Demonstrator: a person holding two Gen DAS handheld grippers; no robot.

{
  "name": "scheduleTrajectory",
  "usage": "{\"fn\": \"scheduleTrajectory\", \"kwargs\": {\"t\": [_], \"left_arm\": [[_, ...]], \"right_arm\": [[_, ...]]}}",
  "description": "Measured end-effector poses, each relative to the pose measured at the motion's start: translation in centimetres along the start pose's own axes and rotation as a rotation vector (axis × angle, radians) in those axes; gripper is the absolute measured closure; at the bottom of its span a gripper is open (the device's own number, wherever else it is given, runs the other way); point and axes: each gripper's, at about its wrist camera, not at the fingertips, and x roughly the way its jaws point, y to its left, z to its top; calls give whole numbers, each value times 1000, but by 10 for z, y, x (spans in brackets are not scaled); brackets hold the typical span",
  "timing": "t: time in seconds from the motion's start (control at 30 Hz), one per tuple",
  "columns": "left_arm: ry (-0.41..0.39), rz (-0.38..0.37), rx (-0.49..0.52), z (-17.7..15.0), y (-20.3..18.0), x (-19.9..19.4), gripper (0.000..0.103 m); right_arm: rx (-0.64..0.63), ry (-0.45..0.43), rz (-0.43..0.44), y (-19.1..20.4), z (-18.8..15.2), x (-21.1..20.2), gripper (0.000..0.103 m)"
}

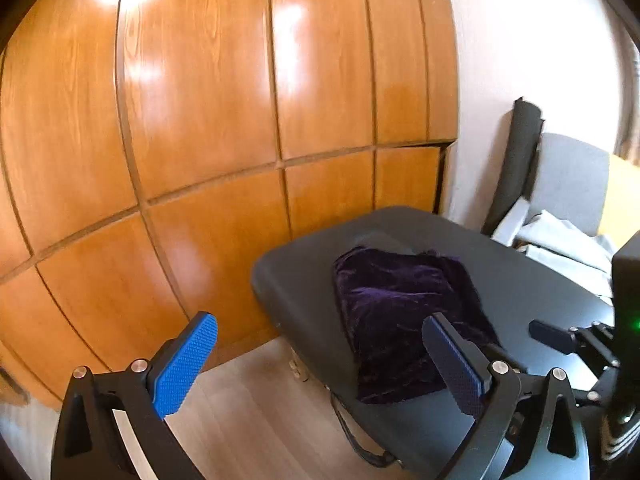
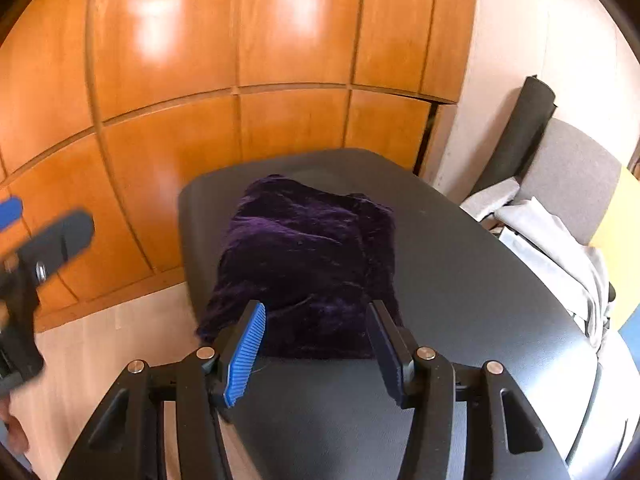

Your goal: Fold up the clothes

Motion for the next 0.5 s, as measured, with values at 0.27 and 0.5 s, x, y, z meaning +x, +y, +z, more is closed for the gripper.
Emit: {"fn": "scheduleTrajectory", "kwargs": {"t": [0.27,0.5], "left_arm": [[94,-42,-67,-11,11,-9,0],[100,-43,-98,-15,14,-11,0]], "right_arm": [[-55,-18,14,19,-10,-28,49],[-33,-5,11,17,-15,-25,49]]}}
